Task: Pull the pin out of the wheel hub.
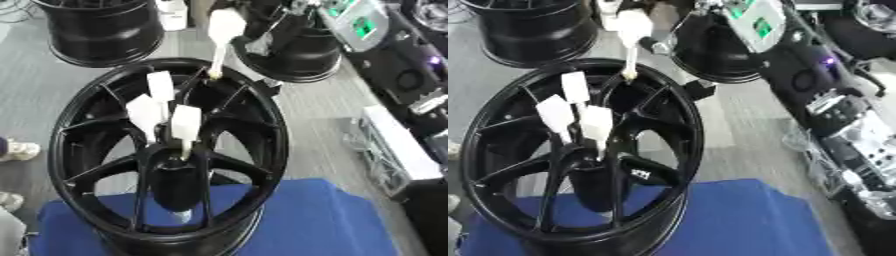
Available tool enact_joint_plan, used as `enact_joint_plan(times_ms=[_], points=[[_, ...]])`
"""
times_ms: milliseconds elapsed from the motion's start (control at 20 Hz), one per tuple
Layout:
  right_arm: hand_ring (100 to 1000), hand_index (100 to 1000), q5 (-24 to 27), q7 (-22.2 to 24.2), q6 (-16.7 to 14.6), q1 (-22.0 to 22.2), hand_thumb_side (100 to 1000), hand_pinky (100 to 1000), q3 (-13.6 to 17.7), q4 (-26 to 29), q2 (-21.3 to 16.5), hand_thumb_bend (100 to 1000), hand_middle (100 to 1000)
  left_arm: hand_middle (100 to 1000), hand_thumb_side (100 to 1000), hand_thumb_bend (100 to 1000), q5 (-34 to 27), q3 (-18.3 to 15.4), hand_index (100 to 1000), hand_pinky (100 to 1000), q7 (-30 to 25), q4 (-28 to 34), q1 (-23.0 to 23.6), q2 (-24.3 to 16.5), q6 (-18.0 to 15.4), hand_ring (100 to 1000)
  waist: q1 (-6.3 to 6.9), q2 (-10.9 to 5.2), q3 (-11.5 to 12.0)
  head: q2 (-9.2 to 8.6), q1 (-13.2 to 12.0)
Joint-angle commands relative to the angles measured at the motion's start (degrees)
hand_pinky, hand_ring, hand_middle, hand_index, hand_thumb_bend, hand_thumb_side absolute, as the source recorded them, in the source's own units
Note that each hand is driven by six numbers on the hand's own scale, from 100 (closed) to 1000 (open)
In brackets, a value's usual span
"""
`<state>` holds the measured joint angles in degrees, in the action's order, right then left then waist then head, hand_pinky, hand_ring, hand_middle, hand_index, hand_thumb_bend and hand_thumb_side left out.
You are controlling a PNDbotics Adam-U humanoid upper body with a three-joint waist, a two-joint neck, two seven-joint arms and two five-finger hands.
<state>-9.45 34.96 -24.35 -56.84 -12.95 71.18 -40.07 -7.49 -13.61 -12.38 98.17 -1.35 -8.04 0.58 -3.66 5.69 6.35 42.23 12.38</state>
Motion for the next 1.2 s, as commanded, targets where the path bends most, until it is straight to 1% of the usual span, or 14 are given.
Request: enact_joint_plan(times_ms=[50,150,250,350,400,450,550,650,700,750,800,900,1050,1200], points=[[687,858,4.1,-7.5,2.0,4.6,237,779,7.4,4.1,-10.2,100,340,646,648,626,0.3,-0.8,649,728,0.6,0.8,-0.1,-1.1,-0.1,963,0.13,-0.76,-0.5,0.05,-0.9],[681,854,7.5,-14.0,2.6,12.7,294,772,13.6,5.7,-14.0,100,340,646,648,626,0.3,-1.1,649,728,1.0,0.9,-0.1,-1.2,-0.1,963,0.07,-0.5,-1.1,0.03,-1.3],[669,842,9.2,-20.9,3.1,20.7,386,761,20.5,5.8,-14.6,100,337,646,648,626,0.3,-1.4,649,728,1.3,1.0,-0.1,-1.1,-0.1,963,0.16,-0.2,-1.7,-0.04,-1.6],[655,829,8.2,-29.4,4.6,29.2,465,746,27.8,3.4,-12.4,100,339,647,647,625,0.3,-1.6,648,728,1.5,1.1,-0.2,-1.1,-0.3,964,0.32,0.08,-2.3,-0.08,-1.9],[652,830,6.8,-34.5,5.2,33.3,470,742,31.2,1.8,-10.5,100,355,647,647,625,0.3,-1.8,648,728,1.7,1.2,-0.3,-1.2,-0.3,964,0.42,0.21,-2.5,-0.08,-2.0],[656,840,5.8,-39.4,5.6,37.1,470,737,33.8,0.0,-8.4,100,412,647,647,625,0.2,-1.9,648,728,1.8,1.3,-0.3,-1.2,-0.4,964,0.49,0.33,-2.7,-0.12,-2.0],[678,876,5.0,-48.5,7.3,44.3,452,740,37.2,-4.9,-3.9,100,518,647,648,625,0.2,-2.2,648,728,2.1,1.3,-0.2,-1.2,-0.6,964,0.62,0.49,-3.0,-0.08,-2.2],[755,927,5.0,-55.6,9.2,50.0,418,765,37.8,-10.2,0.6,100,739,647,647,624,0.2,-2.4,648,728,2.4,1.3,0.0,-1.3,-0.6,965,0.72,0.31,-3.2,0.13,-2.4],[777,937,5.3,-58.3,9.8,52.0,429,777,37.3,-12.4,3.2,100,781,647,647,624,0.2,-2.5,648,728,2.5,1.2,0.1,-1.3,-0.6,965,0.79,0.07,-3.3,0.28,-2.4],[791,941,5.6,-60.4,10.1,53.4,471,784,36.7,-14.1,5.6,100,804,648,647,624,0.1,-2.4,649,728,2.4,1.2,0.2,-1.3,-0.6,965,0.89,-0.2,-3.4,0.4,-2.4],[807,944,6.1,-62.1,10.2,54.3,546,791,36.0,-15.1,7.9,100,823,648,647,623,0.1,-2.4,649,728,2.4,1.2,0.3,-1.3,-0.7,965,1.01,-0.46,-3.5,0.48,-2.4],[819,943,7.0,-64.8,10.4,55.6,642,798,34.9,-15.5,12.6,100,844,648,646,623,-0.1,-2.4,649,728,2.4,1.1,0.4,-1.2,-0.7,965,1.29,-1.01,-3.5,0.59,-2.1],[806,934,6.5,-67.4,10.8,56.1,666,787,34.0,-13.4,18.1,100,828,648,646,623,-0.4,-2.5,649,728,2.5,1.1,0.8,-1.2,-0.9,966,1.72,-1.37,-3.7,0.75,-2.0],[779,914,4.6,-67.3,10.7,56.0,641,774,32.7,-8.5,21.9,100,773,648,646,622,-0.5,-2.5,649,728,2.6,1.1,0.9,-1.1,-1.1,966,1.93,-1.37,-3.9,1.0,-2.0]])
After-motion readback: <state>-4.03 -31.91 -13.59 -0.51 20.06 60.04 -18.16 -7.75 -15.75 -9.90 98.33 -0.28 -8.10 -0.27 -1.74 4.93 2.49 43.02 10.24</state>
